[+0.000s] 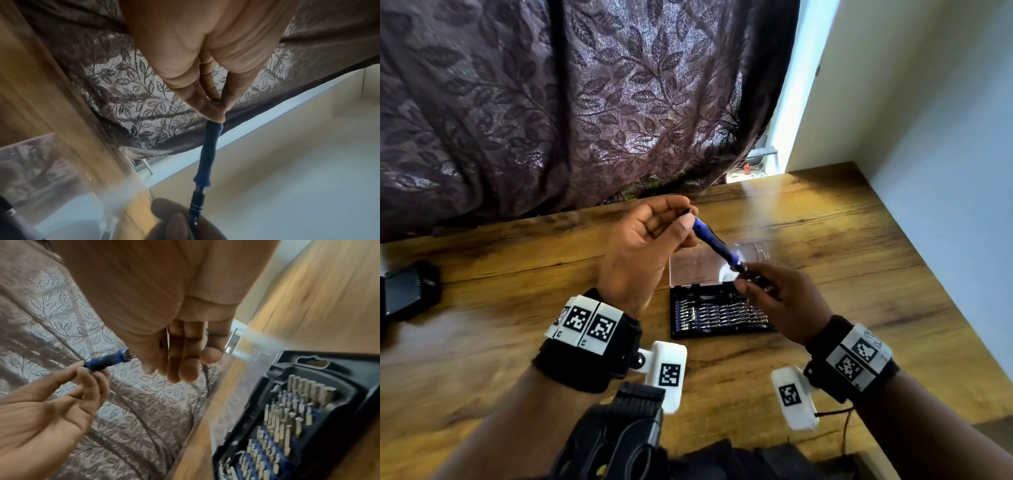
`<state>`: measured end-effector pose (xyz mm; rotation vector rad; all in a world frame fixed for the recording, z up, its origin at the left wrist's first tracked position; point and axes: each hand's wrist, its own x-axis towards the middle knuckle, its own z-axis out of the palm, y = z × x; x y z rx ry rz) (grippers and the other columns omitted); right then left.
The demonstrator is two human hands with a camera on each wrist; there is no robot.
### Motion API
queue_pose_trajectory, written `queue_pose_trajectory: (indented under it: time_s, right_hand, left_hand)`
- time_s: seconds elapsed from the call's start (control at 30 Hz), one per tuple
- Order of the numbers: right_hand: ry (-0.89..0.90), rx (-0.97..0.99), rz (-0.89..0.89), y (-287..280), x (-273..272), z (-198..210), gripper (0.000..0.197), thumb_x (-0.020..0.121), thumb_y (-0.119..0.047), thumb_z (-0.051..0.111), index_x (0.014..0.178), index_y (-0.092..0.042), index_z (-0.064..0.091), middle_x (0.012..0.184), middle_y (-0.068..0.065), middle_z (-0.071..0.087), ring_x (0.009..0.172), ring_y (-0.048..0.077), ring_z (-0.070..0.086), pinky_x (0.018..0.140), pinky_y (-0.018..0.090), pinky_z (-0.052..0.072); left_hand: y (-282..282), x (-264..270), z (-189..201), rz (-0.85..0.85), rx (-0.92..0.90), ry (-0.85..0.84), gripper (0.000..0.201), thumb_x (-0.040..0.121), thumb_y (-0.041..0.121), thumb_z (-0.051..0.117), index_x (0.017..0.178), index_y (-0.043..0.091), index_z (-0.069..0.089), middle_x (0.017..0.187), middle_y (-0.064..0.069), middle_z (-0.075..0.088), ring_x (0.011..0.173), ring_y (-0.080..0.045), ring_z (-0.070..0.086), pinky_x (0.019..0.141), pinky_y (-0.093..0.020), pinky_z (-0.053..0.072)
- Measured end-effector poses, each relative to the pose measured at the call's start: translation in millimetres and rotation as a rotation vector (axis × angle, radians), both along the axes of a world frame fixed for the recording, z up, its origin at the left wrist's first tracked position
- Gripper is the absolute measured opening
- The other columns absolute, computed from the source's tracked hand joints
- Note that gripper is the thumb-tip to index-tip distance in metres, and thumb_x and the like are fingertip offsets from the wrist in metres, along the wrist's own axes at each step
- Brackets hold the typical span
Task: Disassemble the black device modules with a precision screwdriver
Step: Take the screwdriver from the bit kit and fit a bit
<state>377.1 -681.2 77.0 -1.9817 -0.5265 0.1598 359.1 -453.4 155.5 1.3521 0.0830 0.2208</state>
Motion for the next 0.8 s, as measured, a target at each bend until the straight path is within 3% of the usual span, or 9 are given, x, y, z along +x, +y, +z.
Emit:
queue_pose_trajectory:
  time_s: [0.13,0.23,0.3,0.37,0.43,0.47,0.57,0.67,0.8]
  right_hand:
    - [0.067,0.005,0.017,4,1,8,0.012,0.100,-0.021,0.063,0.095,-0.018,0.074,0.073,-0.003,0.071,0.053,0.018,0.065,0.054,0.035,0.055]
    - [0.117,-0.020,0.048,3,0,10,0.020,0.096,-0.035,0.065,0.097,-0.018,0.075,0.073,0.003,0.071,0.058,0.025,0.066,0.055,0.039,0.056]
    - [0.100,-0.115,0.065,-1,1,4,0.019,0.093,-0.034,0.070,0.104,-0.020,0.076,0.077,-0.002,0.072,0.064,0.014,0.065,0.060,0.026,0.056]
    - [0.039,-0.260,0.057,-7,1,-5,0.016,0.092,-0.021,0.073,0.107,-0.018,0.076,0.082,-0.010,0.069,0.067,0.002,0.061,0.062,0.010,0.046]
    - [0.029,-0.394,0.040,-13,-2,-14,0.014,0.092,-0.015,0.073,0.106,-0.014,0.077,0.089,-0.007,0.068,0.071,-0.002,0.057,0.064,0.004,0.043]
    - [0.034,-0.434,0.042,-15,-5,-21,0.014,0.092,-0.015,0.072,0.105,-0.014,0.078,0.092,-0.003,0.068,0.073,0.003,0.058,0.065,0.002,0.041]
    - [0.030,-0.467,0.037,-18,-13,-40,0.015,0.091,-0.017,0.073,0.104,-0.019,0.080,0.094,-0.002,0.065,0.077,0.012,0.060,0.071,0.015,0.046]
    - [0.008,-0.512,0.027,-16,-15,-48,0.016,0.092,-0.022,0.072,0.106,-0.022,0.080,0.095,-0.009,0.059,0.081,0.012,0.061,0.079,0.031,0.054]
    - [-0.005,-0.564,0.026,-10,-16,-48,0.018,0.094,-0.024,0.068,0.109,-0.022,0.079,0.098,-0.007,0.059,0.083,0.013,0.061,0.080,0.032,0.055]
  left_hand:
    - [-9,-2,-2,-0.091,-0.062,0.026,0.038,0.089,0.017,0.066,0.124,0.003,0.060,0.107,-0.011,0.073,0.074,-0.015,0.061,0.070,-0.026,0.055]
    - [-12,-4,-8,-0.196,0.117,0.015,0.032,0.098,0.022,0.060,0.123,0.001,0.062,0.109,-0.010,0.073,0.083,-0.016,0.063,0.067,-0.029,0.051]
    - [-11,-2,-9,-0.172,0.216,-0.036,0.024,0.102,0.021,0.057,0.116,0.003,0.064,0.104,-0.010,0.072,0.087,-0.021,0.066,0.071,-0.032,0.051]
    - [-6,-1,-8,-0.144,0.210,-0.071,0.020,0.105,0.021,0.052,0.111,0.005,0.062,0.092,-0.012,0.066,0.072,-0.030,0.064,0.064,-0.035,0.052]
    - [-1,0,-10,-0.148,0.349,0.000,0.023,0.105,0.033,0.051,0.110,0.013,0.062,0.077,-0.006,0.062,0.061,-0.024,0.058,0.056,-0.033,0.047]
    - [0,0,-16,-0.150,0.541,0.077,0.024,0.104,0.041,0.053,0.109,0.019,0.064,0.073,0.001,0.062,0.060,-0.016,0.058,0.056,-0.030,0.046]
    - [-3,-6,-51,-0.211,1.043,0.199,0.018,0.094,0.044,0.068,0.103,0.029,0.069,0.079,0.010,0.068,0.069,-0.004,0.062,0.063,-0.026,0.047]
    - [-10,-10,-92,-0.359,1.107,0.218,0.023,0.085,0.038,0.079,0.105,0.036,0.069,0.076,0.014,0.058,0.067,0.000,0.053,0.064,-0.024,0.039]
    - [-19,-8,-117,-0.460,1.223,0.217,0.040,0.080,0.044,0.081,0.116,0.042,0.065,0.089,0.014,0.058,0.084,-0.009,0.057,0.076,-0.030,0.049]
